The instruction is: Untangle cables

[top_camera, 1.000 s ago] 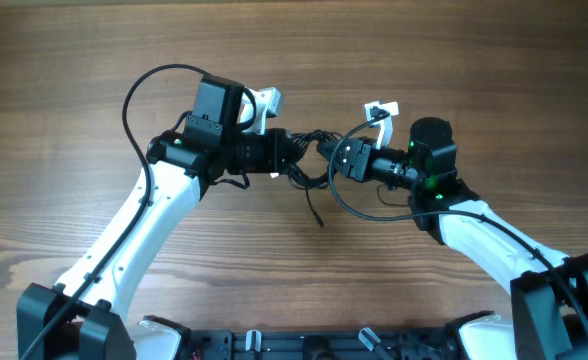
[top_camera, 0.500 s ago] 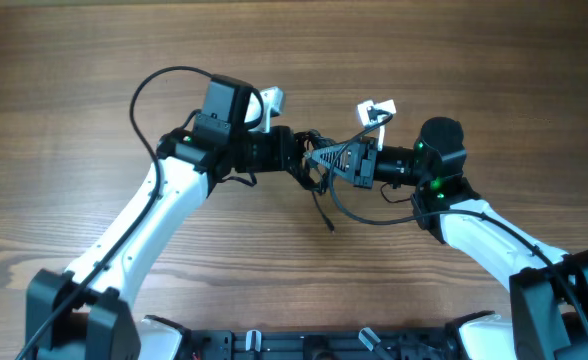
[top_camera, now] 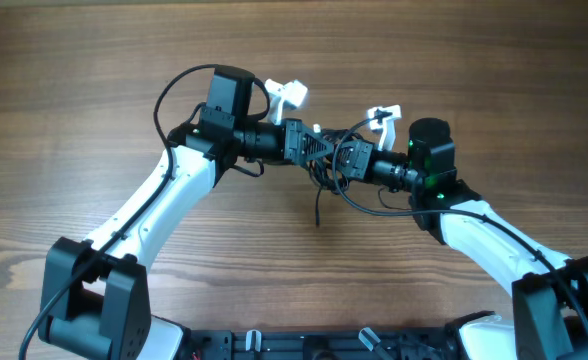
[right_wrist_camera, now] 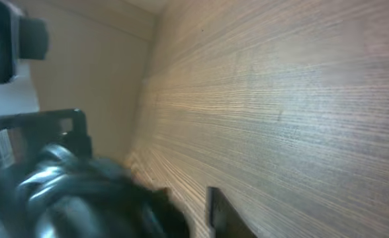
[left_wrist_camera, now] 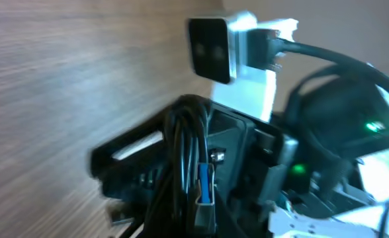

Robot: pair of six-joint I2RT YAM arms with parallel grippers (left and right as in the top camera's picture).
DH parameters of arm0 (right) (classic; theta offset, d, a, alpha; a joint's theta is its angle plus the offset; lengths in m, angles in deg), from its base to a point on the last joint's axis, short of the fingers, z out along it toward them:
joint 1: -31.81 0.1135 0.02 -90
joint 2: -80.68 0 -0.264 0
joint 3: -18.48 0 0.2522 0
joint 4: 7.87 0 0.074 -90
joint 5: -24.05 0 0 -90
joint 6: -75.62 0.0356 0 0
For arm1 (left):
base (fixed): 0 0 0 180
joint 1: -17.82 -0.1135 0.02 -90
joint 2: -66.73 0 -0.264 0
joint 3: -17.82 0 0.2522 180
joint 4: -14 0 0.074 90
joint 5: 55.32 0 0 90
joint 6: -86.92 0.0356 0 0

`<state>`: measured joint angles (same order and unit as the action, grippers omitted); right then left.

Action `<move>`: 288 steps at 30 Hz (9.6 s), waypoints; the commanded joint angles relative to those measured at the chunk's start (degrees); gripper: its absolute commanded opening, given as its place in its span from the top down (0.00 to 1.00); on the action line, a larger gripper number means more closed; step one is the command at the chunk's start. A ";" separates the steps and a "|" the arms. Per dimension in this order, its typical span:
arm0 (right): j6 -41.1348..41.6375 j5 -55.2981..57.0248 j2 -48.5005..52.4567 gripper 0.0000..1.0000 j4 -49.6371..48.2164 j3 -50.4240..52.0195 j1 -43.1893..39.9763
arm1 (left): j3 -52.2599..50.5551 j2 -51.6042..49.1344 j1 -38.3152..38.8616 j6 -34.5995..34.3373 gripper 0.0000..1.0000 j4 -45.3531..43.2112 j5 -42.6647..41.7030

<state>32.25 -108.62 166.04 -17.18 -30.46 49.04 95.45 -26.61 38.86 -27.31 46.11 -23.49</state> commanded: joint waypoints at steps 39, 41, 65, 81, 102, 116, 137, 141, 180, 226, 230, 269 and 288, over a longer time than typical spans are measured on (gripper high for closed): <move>-37.46 30.71 2.16 0.47 18.53 -5.66 16.85 | 0.61 -8.46 4.20 -3.67 0.96 13.40 45.11; -43.04 30.60 5.70 0.66 15.32 -5.66 18.78 | 0.61 -8.46 4.20 -3.15 0.96 13.46 42.14; -42.69 37.70 22.49 0.95 9.09 -5.77 19.78 | 0.61 -8.68 5.11 -3.04 0.96 13.40 42.14; -18.64 16.35 -7.06 0.91 27.12 -6.71 2.21 | 0.63 -7.56 2.25 -3.21 0.96 8.46 45.38; -8.94 33.09 3.91 0.64 13.44 -7.23 14.71 | 0.63 -0.39 0.22 7.54 0.96 13.38 43.69; -5.97 34.99 9.46 0.64 8.94 -7.26 15.15 | 0.63 1.75 6.05 7.08 0.96 14.49 43.67; -1.22 14.56 4.85 0.95 13.75 -7.26 8.35 | 0.63 7.85 -1.90 -2.80 0.96 15.82 54.62; 8.11 22.34 4.44 0.95 19.06 -7.13 6.80 | 0.63 7.85 -10.21 -11.08 0.96 13.66 41.13; -23.78 -8.63 4.52 0.96 5.11 -7.10 4.09 | 0.63 7.85 -10.78 46.29 0.82 22.64 1.49; -11.47 -9.88 4.52 0.02 15.50 -7.10 -5.05 | 0.61 4.83 -0.33 10.91 0.96 16.59 49.46; -18.23 -16.15 4.52 0.50 12.68 -7.10 -5.03 | 0.63 4.83 -0.31 23.61 0.96 16.59 49.83; 10.80 24.90 4.52 0.96 7.32 -7.08 11.69 | 0.61 6.19 -1.01 -36.54 0.34 18.51 34.53; -5.07 -3.65 4.52 0.49 7.30 -7.08 4.72 | 0.63 -1.49 -0.33 -7.52 0.96 14.01 47.84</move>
<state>34.66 -104.58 171.01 -13.18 -37.37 57.35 95.61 -27.83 39.47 -46.72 60.01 21.14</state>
